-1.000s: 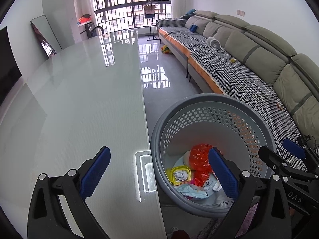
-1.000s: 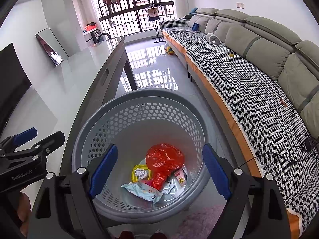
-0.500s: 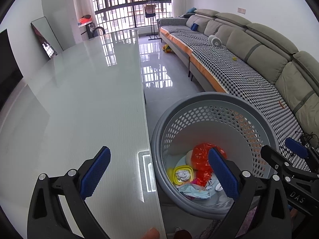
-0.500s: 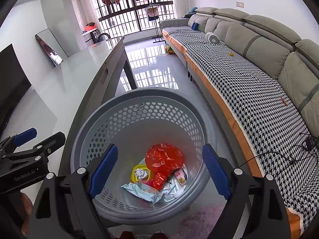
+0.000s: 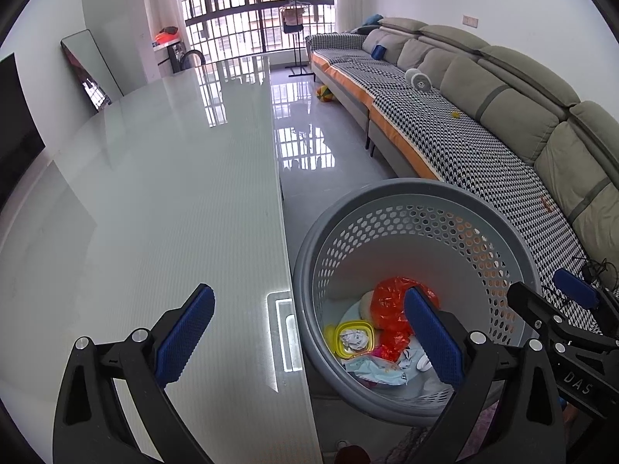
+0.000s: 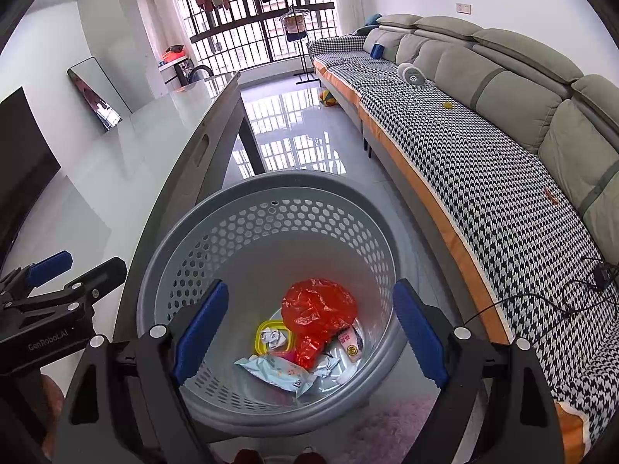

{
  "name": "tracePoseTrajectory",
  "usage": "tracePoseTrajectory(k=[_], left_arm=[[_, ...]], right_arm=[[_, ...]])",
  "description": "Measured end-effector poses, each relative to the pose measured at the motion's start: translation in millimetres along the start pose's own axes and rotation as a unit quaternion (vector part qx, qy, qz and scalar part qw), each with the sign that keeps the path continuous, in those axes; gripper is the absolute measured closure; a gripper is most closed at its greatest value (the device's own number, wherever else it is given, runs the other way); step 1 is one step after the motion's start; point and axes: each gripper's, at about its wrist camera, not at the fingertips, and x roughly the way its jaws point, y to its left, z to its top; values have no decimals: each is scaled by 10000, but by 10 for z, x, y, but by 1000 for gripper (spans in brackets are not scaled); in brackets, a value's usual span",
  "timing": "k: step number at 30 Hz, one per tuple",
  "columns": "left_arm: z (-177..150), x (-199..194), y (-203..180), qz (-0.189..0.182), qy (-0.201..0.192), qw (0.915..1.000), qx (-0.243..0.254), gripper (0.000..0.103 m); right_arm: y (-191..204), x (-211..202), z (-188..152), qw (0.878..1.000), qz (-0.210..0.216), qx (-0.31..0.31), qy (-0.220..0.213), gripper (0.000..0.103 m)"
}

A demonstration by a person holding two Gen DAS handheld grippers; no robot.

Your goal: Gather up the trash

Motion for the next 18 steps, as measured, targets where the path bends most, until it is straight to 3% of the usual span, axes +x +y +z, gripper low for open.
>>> tracePoseTrajectory(k=[18], left_arm=[[-17,9,-55,1,-19,10000,21,6]], right_arm=[[1,-1,-1,10000,3,3,-9,20]])
